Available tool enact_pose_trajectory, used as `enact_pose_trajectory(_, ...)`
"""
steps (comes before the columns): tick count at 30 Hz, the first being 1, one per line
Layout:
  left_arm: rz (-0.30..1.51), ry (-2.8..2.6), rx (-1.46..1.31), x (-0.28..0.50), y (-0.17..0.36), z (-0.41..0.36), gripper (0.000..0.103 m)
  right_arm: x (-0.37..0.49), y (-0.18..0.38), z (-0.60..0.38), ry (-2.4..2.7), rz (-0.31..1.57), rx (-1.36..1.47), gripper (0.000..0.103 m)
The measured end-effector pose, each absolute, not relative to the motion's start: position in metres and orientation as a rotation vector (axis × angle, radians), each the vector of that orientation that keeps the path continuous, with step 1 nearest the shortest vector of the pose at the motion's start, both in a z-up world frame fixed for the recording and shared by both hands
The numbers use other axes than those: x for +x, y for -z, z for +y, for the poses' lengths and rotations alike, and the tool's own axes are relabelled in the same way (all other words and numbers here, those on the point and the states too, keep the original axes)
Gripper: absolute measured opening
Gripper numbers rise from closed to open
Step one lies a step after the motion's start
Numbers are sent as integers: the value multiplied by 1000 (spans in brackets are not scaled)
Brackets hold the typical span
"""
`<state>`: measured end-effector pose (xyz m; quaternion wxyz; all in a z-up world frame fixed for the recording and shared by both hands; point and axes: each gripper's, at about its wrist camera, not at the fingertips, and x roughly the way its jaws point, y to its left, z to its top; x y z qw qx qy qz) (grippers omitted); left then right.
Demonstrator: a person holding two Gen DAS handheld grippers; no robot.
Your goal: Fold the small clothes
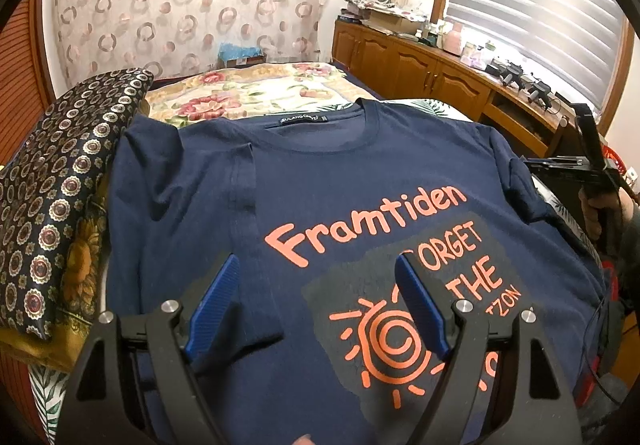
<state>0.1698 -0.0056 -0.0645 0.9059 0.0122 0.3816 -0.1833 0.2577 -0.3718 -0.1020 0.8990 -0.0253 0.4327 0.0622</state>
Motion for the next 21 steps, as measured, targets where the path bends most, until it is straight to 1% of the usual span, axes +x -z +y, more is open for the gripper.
enact_pose_trajectory(1, 789, 377, 28, 170, 65, -6, 80, 259, 103, -372, -126, 894, -60, 20)
enact_pose_trajectory(3, 789, 368, 34, 169, 66, -4, 80, 259, 101, -370, -126, 875, -80, 7)
enact_pose_trajectory(4, 789, 366, 34, 169, 66, -3, 80, 259, 98, -369, -110, 866, -91, 5)
enact_pose_trajectory(6, 790, 361, 28, 169, 67, 0, 80, 260, 86, -363, -118, 830, -100, 3)
enact_pose_trajectory(10, 785, 352, 16, 167, 66, 6, 80, 269, 61, -344, -171, 769, -135, 3)
enact_pose_trajectory(18, 790, 322, 10, 164, 65, 12, 80, 298, 31, -252, -359, 693, -330, 3)
enact_pose_trajectory(20, 789, 321, 7, 163, 65, 14, 80, 307, 32, -233, -380, 689, -373, 3)
enact_pose_trajectory(21, 788, 319, 6, 163, 64, 14, 80, 311, 34, -227, -378, 690, -386, 7)
